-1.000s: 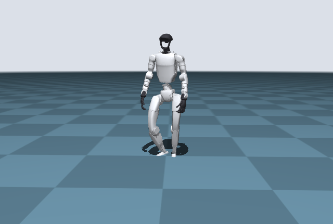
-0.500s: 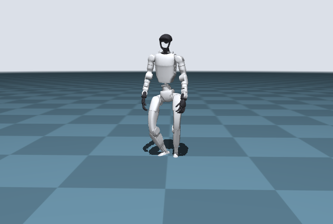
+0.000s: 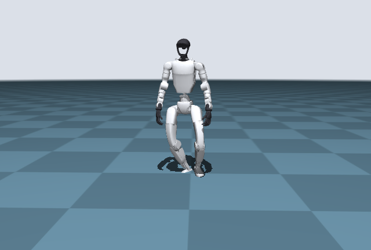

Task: Walk

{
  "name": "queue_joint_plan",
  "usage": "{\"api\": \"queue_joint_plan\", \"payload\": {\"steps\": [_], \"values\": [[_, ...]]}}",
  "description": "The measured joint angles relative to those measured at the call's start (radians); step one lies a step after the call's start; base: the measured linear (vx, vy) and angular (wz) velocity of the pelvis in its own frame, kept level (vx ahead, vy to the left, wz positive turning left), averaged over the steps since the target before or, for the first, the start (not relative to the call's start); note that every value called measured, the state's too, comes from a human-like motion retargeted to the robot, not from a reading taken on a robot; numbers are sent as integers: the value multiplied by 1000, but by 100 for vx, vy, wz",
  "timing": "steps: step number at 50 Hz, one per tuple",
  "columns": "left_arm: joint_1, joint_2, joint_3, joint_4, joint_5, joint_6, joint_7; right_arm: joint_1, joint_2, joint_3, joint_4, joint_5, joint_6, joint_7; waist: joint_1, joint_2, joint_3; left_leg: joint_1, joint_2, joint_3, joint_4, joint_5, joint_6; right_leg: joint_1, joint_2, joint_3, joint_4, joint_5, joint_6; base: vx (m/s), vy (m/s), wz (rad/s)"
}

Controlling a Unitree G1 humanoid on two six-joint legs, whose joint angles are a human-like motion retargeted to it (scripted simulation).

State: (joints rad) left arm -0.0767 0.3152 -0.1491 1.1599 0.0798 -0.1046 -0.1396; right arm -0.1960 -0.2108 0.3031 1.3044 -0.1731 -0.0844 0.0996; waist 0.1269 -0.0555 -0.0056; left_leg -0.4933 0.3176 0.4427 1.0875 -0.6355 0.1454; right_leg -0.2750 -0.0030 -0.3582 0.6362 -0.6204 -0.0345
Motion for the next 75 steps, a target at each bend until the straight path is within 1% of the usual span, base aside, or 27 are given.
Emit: {"api": "queue_joint_plan", "payload": {"steps": [3, 6, 10, 15, 18, 25, 28, 30, 33, 35, 37, 38, 40, 42, 45, 47, 48, 50, 52, 55, 58, 61, 63, 65, 66, 70, 75], "values": [[-3, -7, 4, 4, -3, 4, -6, -6, -5, 5, 8, 0, 4, 1, 35, 20, -3, -65, 5, -12, 6, -3, -4, 8, 20, -5, -27, 7, 1, 10, -2, 4], [-4, -14, 4, 11, -3, 6, -9, -11, -9, 9, 14, 0, 3, 1, 59, 26, -12, -124, -23, -16, -54, 17, -17, 14, 23, -11, -61, 14, 3, 13, 0, 15], [11, -19, -2, 20, 5, 6, -2, -9, -12, 20, 12, -6, -3, -5, 79, 25, -22, -183, -79, -18, -176, 66, -47, 14, 6, -16, -65, 4, 6, 14, 2, 16], [41, -23, -12, 23, 19, 5, 18, -12, -18, 32, 2, -22, -13, -21, 79, 1, -44, -207, -190, -25, -425, 168, -83, 19, -34, -17, -81, -5, 11, 16, 5, 14], [50, -27, -20, 23, 21, 5, 25, -10, -15, 44, -5, -31, -17, -33, 81, 4, -49, -247, -197, -46, -443, 183, -100, 14, -50, -16, -32, -30, 14, 17, 7, -1], [53, -36, -29, 26, 0, 5, 36, -24, -10, 64, -24, -36, -21, -50, 76, -23, -77, -270, -240, -71, -501, 244, -97, 22, -87, 10, 30, -74, 18, 27, 8, -3], [54, -40, -32, 25, -23, 1, 36, -25, -6, 69, -33, -31, -21, -51, 66, -44, -84, -262, -270, -83, -490, 271, -85, 28, -112, 59, 69, -59, 34, 36, 10, 13], [46, -34, -34, 25, -48, -3, 33, -32, -3, 68, -40, -22, -18, -46, 56, -81, -62, -176, -340, -77, -582, 318, -72, 61, -151, 128, 83, -29, 66, 41, 11, 26], [54, -43, -35, 19, -74, -10, 35, -22, 0, 70, -46, -15, -18, -44, 41, -111, -73, -175, -375, -86, -531, 310, -51, 50, -205, 141, 180, 12, 90, 37, 9, 12], [58, -44, -36, 15, -92, -15, 36, -18, 1, 71, -51, -9, -16, -36, 29, -134, -82, -157, -406, -87, -521, 294, -30, 39, -248, 147, 256, 70, 107, 38, 10, 6], [62, -43, -34, 10, -110, -21, 33, -18, 0, 71, -53, -1, -14, -25, 17, -161, -83, -109, -448, -81, -553, 288, -6, 21, -329, 139, 366, 184, 111, 38, 13, -7], [59, -39, -30, 7, -121, -23, 31, -24, -1, 71, -55, 5, -11, -13, 10, -185, -71, -47, -494, -75, -632, 308, 10, 10, -397, 140, 438, 261, 106, 38, 14, -6], [64, -40, -29, 0, -132, -27, 35, -22, -3, 68, -56, 13, -10, -5, -13, -216, -65, -4, -545, -73, -646, 298, 31, -21, -482, 151, 571, 361, 94, 37, 11, 12], [67, -36, -25, -8, -140, -30, 42, -22, -5, 64, -60, 22, -11, -2, -41, -237, -57, 36, -588, -77, -649, 277, 48, -65, -539, 180, 690, 394, 76, 37, 10, 14], [62, -26, -15, -17, -152, -30, 60, -26, -5, 55, -67, 38, -14, -5, -80, -260, -43, 108, -636, -90, -673, 252, 60, -139, -590, 218, 815, 352, 43, 38, 8, -8], [40, -13, 1, -16, -164, -26, 75, -43, -4, 49, -68, 49, -17, -9, -92, -252, -26, 199, -647, -110, -766, 259, 60, -195, -571, 239, 841, 297, 28, 39, 7, -37], [40, -14, 1, -17, -167, -26, 83, -36, -4, 45, -69, 53, -19, -14, -106, -261, -23, 215, -657, -112, -763, 250, 57, -219, -583, 235, 850, 258, 17, 38, 2, -16], [28, -6, 9, -18, -178, -23, 99, -33, 0, 39, -74, 60, -22, -22, -129, -257, -18, 265, -658, -126, -787, 231, 52, -273, -568, 226, 837, 194, 10, 39, 2, -24], [8, 1, 20, -18, -185, -22, 110, -34, 2, 33, -75, 67, -23, -27, -134, -231, -11, 334, -638, -136, -854, 228, 44, -325, -520, 201, 778, 162, 4, 40, 3, -46], [-4, 6, 20, -28, -183, -27, 126, -12, 7, 23, -74, 75, -24, -35, -161, -232, -5, 388, -639, -147, -871, 204, 33, -400, -500, 171, 678, 139, 22, 37, 0, -19], [-23, 12, 18, -37, -173, -38, 135, 8, 12, 12, -62, 83, -23, -40, -165, -210, -9, 447, -618, -155, -929, 200, 22, -456, -438, 129, 525, 181, 63, 36, -1, -28], [-38, 22, 9, -44, -159, -55, 139, 31, 17, -2, -45, 95, -22, -38, -159, -183, -31, 484, -591, -159, -988, 205, 11, -494, -362, 76, 331, 254, 115, 35, -3, -26], [-42, 24, 2, -48, -149, -64, 138, 50, 19, -9, -35, 99, -21, -37, -158, -184, -43, 496, -591, -158, -994, 202, 4, -521, -343, 58, 236, 291, 150, 33, -7, -18], [-49, 27, -5, -46, -133, -71, 136, 64, 20, -21, -25, 100, -20, -35, -147, -163, -75, 492, -566, -153, -1011, 200, 0, -518, -293, 8, 88, 350, 171, 35, -8, -28], [-47, 25, -7, -46, -127, -72, 134, 73, 21, -22, -22, 99, -19, -35, -145, -168, -79, 495, -571, -148, -1001, 197, -3, -531, -302, 3, 85, 357, 176, 34, -10, -27], [-39, 17, -15, -30, -103, -70, 123, 100, 22, -33, -11, 89, -18, -33, -137, -172, -111, 501, -571, -143, -951, 169, -8, -540, -328, -35, 79, 369, 165, 38, -11, -17], [-11, -2, -18, 13, -86, -60, 97, 124, 20, -43, 0, 82, -18, -37, -133, -145, -142, 488, -518, -123, -786, 151, -33, -491, -331, -54, 129, 351, 115, 44, -13, -16]]}}
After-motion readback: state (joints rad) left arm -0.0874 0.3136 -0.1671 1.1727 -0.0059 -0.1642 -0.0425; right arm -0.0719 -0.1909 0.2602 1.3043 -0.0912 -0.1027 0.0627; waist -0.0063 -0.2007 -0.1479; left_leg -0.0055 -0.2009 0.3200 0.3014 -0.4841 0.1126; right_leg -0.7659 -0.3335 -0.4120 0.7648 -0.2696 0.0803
